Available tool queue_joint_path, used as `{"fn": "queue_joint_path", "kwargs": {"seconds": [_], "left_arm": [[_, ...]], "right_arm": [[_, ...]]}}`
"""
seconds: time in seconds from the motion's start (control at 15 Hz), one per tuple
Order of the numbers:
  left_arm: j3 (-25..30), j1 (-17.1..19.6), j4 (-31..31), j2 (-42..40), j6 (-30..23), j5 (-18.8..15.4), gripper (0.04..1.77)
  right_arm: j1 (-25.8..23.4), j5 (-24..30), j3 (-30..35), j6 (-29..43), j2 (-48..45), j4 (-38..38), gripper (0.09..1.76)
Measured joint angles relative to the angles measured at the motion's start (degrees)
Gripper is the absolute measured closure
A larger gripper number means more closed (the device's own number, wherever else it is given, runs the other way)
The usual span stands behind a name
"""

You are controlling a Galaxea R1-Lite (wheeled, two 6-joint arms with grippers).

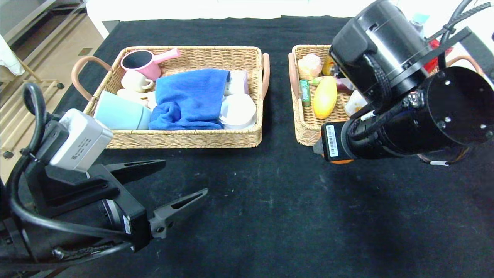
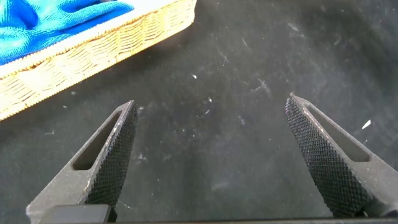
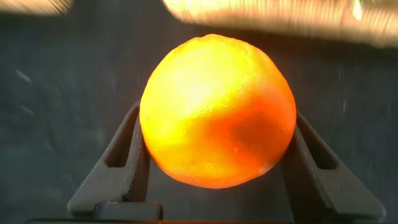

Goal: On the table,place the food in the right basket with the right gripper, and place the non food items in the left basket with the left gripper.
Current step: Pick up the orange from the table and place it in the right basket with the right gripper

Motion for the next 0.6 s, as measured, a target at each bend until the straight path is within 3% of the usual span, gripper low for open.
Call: {"fn": "queue_joint_path", "kwargs": {"seconds": [0.6], "left_arm": [[0.0,0.0,-0.2,-0.6,1.1,0.1,0.09]], "right_arm": [[-5.3,0.1,-0.3,-15.5,1.9,-24.7,0.62]]}}
